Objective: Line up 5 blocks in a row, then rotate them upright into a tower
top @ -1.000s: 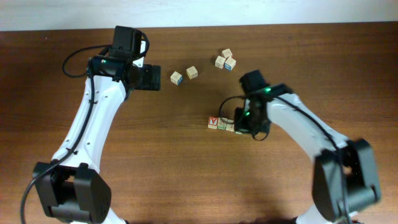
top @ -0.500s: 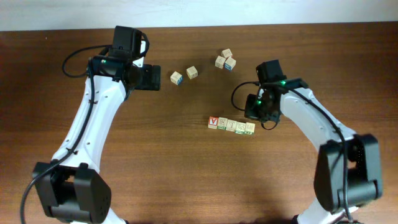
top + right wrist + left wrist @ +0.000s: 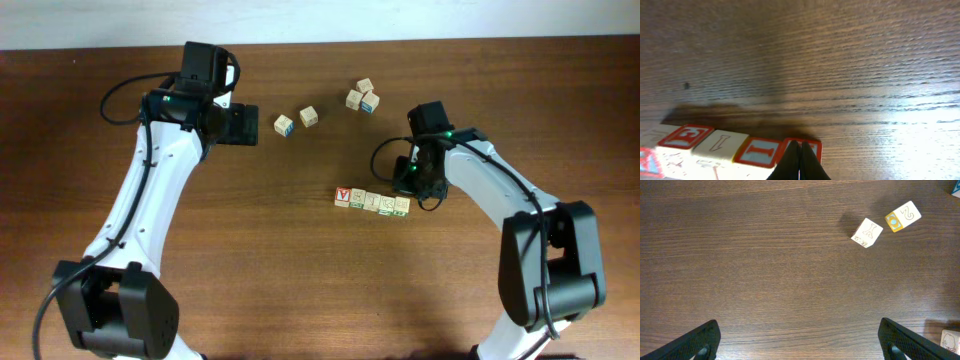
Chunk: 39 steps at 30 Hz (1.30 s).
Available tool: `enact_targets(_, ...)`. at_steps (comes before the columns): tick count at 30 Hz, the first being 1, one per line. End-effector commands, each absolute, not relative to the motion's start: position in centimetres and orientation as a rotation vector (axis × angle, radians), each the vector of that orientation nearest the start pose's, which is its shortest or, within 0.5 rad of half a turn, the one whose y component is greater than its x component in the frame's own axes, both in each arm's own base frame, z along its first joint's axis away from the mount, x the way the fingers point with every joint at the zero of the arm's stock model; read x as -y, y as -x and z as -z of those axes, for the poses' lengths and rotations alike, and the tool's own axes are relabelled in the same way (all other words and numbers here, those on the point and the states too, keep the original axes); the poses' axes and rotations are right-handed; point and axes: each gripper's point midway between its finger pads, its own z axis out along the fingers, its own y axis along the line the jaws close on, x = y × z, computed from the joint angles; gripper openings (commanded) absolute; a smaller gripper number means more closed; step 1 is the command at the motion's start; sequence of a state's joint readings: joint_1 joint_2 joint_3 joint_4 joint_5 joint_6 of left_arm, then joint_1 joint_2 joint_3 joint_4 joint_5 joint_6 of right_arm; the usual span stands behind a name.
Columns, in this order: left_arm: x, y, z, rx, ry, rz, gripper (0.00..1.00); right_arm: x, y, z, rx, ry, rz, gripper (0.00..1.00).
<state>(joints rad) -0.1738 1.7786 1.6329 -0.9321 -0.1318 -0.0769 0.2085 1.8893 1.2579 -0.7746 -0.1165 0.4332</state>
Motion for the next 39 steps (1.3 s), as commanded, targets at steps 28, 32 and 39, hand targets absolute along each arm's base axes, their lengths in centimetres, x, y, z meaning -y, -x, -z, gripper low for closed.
enact_targets(28, 5.07, -44.24, -18.46, -2.623, -0.050, -0.093, 0.99, -10.44, -35.22, -1.83, -3.049, -0.211, -0.257, 0.04)
enact_targets(32, 5.07, -44.24, -18.46, -2.623, -0.051, -0.093, 0.99, -10.64, -35.22, -1.87, -3.049, -0.161, -0.273, 0.04)
enact_targets(39, 5.08, -44.24, -18.46, -2.623, -0.051, -0.093, 0.99, -10.94, -35.66, -2.00, -3.030, -0.084, -0.296, 0.04)
